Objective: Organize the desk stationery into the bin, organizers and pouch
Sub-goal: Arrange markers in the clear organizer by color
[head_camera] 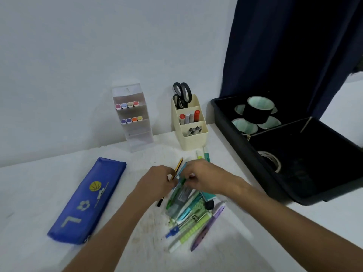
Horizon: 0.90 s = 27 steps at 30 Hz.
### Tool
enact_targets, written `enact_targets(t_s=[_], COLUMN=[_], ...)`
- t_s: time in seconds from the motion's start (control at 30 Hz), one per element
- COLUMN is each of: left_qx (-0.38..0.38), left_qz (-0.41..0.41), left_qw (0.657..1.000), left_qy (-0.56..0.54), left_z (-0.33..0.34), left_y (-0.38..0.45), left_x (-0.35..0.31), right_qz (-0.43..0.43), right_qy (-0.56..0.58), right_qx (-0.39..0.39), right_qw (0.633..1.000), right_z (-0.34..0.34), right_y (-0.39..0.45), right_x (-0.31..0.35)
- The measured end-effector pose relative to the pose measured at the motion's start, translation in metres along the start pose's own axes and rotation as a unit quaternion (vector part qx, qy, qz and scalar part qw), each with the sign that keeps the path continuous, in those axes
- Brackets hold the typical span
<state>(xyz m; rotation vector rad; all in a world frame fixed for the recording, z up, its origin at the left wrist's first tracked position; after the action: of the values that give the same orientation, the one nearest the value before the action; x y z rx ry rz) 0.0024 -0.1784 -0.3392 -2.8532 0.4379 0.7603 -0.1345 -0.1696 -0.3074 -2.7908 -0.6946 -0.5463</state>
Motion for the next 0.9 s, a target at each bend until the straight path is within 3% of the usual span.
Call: enact_targets(t_s=[0.47,0.67,0.9], left_qx=[0.001,-0.009,-0.058], left_qz=[-0.011,-0.016,-0.034], left_qw=[0.991,0.994,0.997], left_qy=[0.131,0.107,0.043], left_z=[-0.005,-0.008,-0.024], left_y=[-0.016,-0.02,-0.018], left_x=[0.009,0.015,0.022], right_qz=[-0.01,-0.007,0.162], right_qy=[-0.188,-0.076,0.07], right_qx=[-0.025,-0.031,-0.154], right_qw=[0.982,0.997,0.972], right_z=[0.039,0.01,-0.032], right_y=[0.026,0.023,0.006], right_x=[-0.011,-0.015,-0.063])
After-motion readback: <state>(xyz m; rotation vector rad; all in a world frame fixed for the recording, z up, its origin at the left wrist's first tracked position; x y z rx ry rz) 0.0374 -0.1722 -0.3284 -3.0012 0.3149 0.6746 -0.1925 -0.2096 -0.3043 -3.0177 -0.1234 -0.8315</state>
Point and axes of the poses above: each hand's wrist, its own y-axis towards the middle knuckle, its own z-axis out of the palm, x = y × z, the point moved 5 cm from there along y, towards the middle knuckle, and after that the axes turned 7 degrees about z, right-handed, at the moved point
